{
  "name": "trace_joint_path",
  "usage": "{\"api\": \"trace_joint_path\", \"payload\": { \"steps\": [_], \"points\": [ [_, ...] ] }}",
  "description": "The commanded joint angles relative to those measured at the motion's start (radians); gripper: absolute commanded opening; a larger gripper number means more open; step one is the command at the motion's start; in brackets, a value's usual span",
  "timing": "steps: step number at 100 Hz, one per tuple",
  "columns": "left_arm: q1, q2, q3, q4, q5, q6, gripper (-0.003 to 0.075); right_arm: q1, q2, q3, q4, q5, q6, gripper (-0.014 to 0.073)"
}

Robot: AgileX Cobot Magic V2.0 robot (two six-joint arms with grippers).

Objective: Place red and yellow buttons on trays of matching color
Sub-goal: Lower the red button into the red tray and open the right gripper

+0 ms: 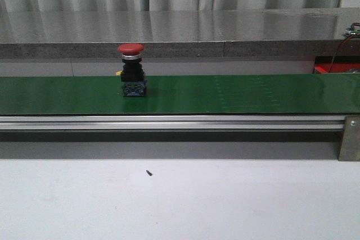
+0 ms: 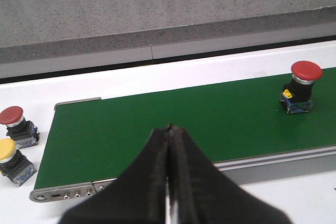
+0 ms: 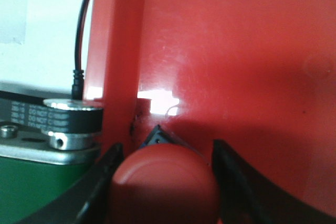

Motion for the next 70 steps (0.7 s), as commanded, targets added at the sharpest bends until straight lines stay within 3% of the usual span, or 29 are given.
{"api": "trace_joint_path", "payload": {
  "steps": [1,11,37,70],
  "points": [
    [-0.006,0.001,-0.026,-0.029,-0.067,0.001,-0.0020,-0.007,-0.052,-0.040,0.022,-0.011,-0.007,0.0198],
    [-0.006,0.001,-0.026,-0.029,-0.067,0.001,-0.0020,-0.007,-0.047,-0.040,0.021,-0.009,-0.007,0.0232],
    [-0.006,0.001,-0.026,-0.033,-0.067,0.001,-0.0020,-0.007,-0.047,-0.042,0.019,-0.008,-0.007,0.0489],
    [-0.006,0.001,-0.026,-0.033,-0.067,0.001,-0.0020,-0.007,-0.126,-0.092,0.013,0.066,-0.004,0.0489]
  ]
}}
